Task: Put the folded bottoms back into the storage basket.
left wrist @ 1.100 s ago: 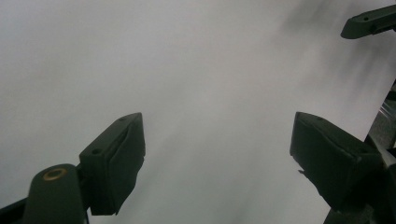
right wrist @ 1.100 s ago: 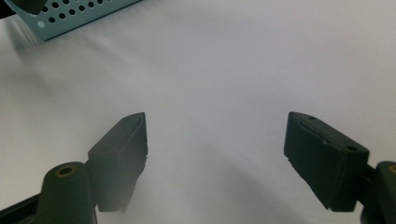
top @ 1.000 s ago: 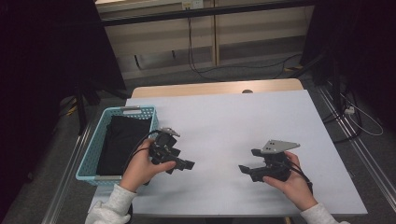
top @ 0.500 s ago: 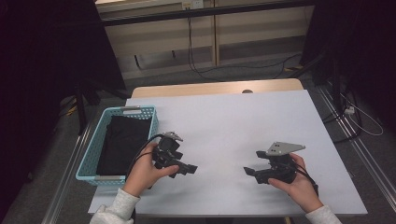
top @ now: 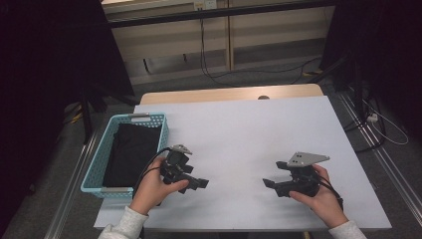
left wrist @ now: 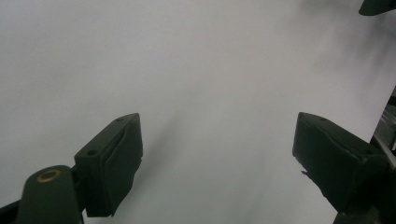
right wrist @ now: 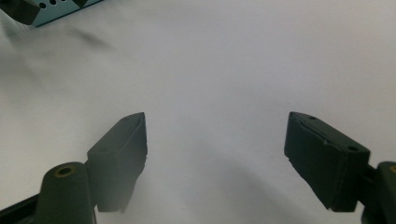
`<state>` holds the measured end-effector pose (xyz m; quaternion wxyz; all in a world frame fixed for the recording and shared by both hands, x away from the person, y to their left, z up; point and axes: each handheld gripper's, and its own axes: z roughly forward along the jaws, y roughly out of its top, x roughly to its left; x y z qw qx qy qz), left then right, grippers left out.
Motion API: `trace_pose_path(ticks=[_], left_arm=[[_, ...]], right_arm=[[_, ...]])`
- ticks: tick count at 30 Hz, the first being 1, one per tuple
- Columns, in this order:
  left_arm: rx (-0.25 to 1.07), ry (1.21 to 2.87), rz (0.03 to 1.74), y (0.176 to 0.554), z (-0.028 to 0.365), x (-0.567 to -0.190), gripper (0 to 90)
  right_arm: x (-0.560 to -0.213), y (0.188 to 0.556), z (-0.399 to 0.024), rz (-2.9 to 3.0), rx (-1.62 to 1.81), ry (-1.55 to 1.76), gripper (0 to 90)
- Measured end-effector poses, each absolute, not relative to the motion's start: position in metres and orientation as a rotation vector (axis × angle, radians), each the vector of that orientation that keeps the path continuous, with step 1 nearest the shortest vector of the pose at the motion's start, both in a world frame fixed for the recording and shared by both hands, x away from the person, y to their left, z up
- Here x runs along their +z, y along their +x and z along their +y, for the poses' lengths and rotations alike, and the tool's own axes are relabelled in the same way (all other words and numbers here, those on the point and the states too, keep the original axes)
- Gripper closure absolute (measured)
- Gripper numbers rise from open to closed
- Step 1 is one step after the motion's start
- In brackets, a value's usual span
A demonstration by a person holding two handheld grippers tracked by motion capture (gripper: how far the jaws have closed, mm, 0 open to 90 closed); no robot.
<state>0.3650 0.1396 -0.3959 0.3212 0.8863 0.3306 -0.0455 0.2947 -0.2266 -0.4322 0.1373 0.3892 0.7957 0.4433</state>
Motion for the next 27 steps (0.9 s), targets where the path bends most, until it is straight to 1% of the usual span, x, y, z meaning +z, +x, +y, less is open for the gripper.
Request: trace_pose_path(ticks=[15, 27], left_arm=[[-0.141, 2.307, 0.884, 0.362, 0.145, -0.406, 15.8], [-0.130, 2.299, 0.881, 0.359, 0.148, -0.406, 15.5]], right_arm=[[-0.434, 0.291, -0.232, 2.305, 1.261, 1.129, 21.0], [-0.434, 0.289, -0.236, 2.296, 1.247, 1.140, 20.5]])
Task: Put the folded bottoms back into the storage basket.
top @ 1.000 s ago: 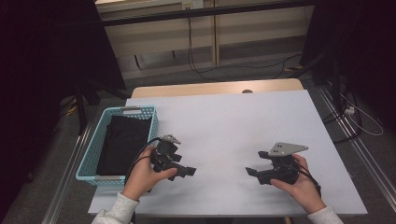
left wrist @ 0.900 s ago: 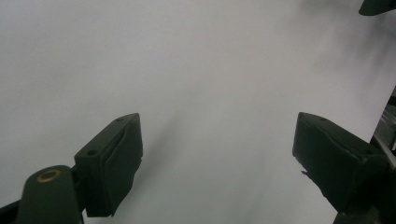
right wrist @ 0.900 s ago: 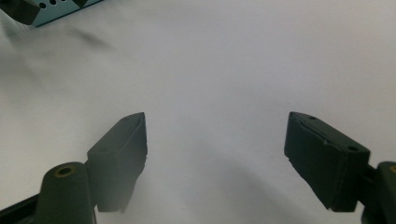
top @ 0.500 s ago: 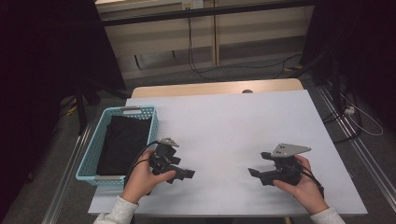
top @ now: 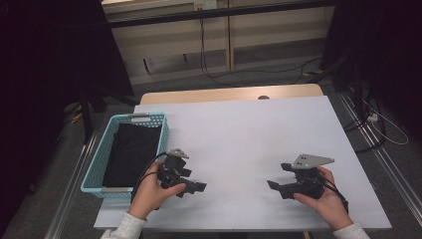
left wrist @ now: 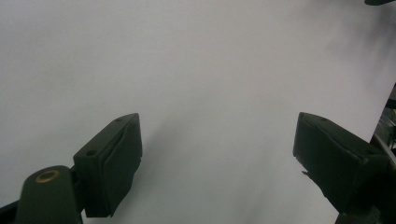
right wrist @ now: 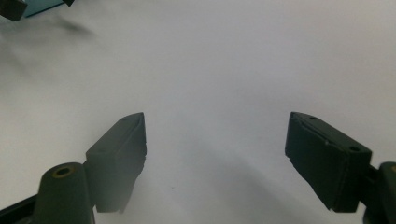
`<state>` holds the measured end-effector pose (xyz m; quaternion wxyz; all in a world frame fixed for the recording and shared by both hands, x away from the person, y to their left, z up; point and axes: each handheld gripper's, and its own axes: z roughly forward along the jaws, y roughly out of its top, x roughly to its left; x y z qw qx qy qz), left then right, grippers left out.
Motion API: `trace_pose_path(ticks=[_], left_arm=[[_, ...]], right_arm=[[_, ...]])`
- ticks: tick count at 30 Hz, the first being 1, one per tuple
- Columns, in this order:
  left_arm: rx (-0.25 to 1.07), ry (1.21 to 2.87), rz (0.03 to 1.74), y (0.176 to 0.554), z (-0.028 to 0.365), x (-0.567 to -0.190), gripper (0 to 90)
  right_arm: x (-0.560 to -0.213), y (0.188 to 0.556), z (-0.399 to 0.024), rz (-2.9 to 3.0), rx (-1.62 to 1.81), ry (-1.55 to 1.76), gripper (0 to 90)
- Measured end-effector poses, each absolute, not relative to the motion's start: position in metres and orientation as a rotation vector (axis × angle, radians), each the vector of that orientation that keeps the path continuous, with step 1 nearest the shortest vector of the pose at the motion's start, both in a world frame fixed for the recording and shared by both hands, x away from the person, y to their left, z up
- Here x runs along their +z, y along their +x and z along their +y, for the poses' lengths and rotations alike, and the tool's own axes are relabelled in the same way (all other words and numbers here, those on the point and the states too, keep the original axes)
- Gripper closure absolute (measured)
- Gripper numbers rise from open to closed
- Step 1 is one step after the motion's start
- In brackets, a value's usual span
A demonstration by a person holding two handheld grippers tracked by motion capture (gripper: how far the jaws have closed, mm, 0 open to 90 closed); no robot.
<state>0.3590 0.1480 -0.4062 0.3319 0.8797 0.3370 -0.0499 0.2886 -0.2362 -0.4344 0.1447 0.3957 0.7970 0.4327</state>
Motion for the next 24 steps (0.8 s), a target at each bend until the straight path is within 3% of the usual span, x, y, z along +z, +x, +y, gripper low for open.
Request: trace_pose_path(ticks=[24], left_arm=[[-0.120, 2.291, 0.834, 0.3523, 0.1559, -0.4120, 14.3]], right_arm=[[-0.4331, 0.2818, -0.2432, 2.306, 1.255, 1.130, 20.1]])
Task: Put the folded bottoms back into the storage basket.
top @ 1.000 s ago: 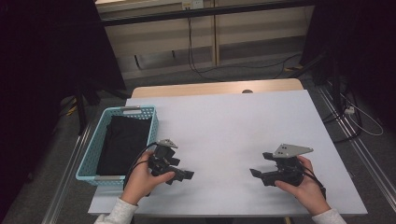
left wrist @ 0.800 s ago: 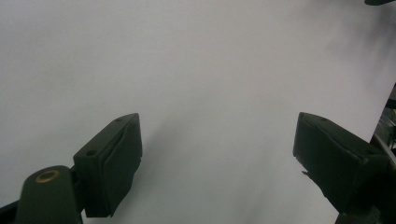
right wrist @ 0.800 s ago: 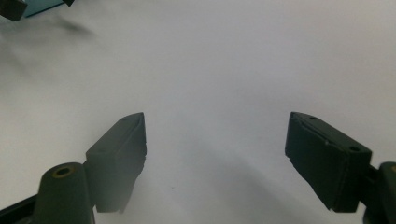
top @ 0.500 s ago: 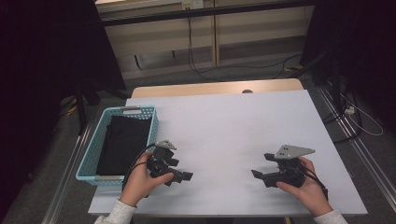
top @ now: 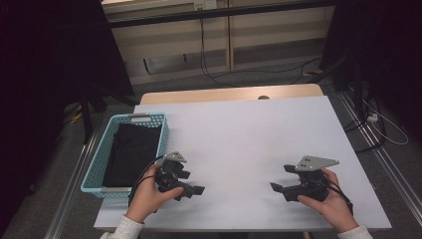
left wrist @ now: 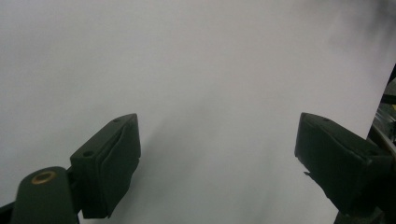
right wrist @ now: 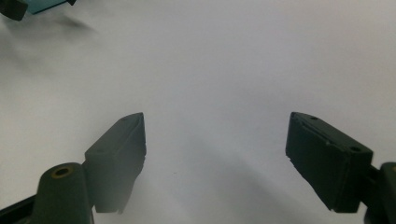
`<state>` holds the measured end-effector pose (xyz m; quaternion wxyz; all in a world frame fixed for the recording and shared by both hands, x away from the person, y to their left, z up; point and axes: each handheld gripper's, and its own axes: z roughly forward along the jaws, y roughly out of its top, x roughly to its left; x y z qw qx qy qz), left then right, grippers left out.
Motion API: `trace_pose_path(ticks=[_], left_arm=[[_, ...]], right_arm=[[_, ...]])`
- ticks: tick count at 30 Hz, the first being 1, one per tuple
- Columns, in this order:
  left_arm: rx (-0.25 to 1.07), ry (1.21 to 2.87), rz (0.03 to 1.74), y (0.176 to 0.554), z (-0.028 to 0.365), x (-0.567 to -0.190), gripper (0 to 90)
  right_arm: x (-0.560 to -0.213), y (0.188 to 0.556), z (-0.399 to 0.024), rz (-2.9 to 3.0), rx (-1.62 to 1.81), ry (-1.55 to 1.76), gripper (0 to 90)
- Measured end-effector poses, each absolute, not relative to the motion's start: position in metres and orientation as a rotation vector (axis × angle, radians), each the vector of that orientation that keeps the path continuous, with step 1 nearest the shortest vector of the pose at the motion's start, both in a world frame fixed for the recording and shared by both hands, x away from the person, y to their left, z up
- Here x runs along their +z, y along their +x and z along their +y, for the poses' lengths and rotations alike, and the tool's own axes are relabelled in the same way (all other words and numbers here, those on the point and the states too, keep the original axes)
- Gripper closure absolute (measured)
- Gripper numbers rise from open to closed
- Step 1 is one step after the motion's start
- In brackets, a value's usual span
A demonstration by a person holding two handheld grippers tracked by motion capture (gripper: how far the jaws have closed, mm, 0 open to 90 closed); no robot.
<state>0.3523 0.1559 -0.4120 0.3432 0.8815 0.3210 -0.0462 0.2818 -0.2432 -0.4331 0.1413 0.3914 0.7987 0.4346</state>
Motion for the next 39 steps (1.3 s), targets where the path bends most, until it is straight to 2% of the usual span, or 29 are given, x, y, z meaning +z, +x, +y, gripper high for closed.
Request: trace_pose_path(ticks=[39], left_arm=[[-0.110, 2.287, 0.784, 0.344, 0.167, -0.420, 12.3]], right_arm=[[-0.439, 0.270, -0.260, 2.313, 1.226, 1.143, 19.7]])
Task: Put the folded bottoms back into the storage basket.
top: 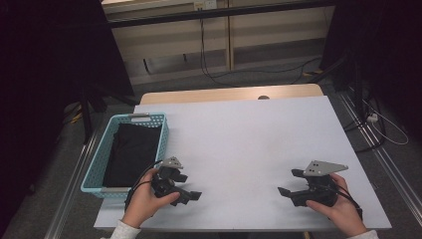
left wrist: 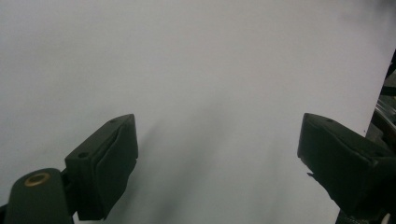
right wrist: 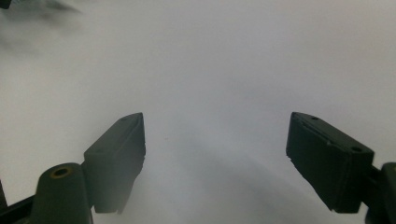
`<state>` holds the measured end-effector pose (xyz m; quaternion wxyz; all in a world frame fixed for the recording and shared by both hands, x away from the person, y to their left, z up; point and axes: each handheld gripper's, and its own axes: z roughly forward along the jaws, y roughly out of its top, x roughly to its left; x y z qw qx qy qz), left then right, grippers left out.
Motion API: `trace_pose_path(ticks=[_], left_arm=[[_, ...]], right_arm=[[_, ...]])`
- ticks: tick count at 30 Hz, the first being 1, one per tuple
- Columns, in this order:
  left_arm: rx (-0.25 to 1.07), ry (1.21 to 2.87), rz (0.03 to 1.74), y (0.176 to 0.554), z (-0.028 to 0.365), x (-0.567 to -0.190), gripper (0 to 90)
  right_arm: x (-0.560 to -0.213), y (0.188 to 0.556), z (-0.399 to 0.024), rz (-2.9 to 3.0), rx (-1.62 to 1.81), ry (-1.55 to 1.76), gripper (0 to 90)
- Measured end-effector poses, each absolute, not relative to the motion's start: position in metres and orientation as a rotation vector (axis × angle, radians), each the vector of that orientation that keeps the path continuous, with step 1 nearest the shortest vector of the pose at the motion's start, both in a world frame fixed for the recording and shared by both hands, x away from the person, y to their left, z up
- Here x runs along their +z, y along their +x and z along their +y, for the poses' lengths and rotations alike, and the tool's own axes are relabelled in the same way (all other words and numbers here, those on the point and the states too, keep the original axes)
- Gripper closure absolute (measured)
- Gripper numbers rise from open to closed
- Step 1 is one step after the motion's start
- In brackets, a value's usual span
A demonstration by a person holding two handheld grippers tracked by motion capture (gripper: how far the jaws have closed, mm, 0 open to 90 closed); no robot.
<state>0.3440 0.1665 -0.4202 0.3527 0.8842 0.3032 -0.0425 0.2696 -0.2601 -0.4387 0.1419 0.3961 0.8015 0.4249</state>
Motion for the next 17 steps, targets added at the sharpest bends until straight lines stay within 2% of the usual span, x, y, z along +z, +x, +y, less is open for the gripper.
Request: trace_pose_path(ticks=[17], left_arm=[[-0.110, 2.272, 0.766, 0.3449, 0.1674, -0.4204, 12.2]], right_arm=[[-0.4451, 0.2703, -0.2582, 2.333, 1.187, 1.139, 19.6]])
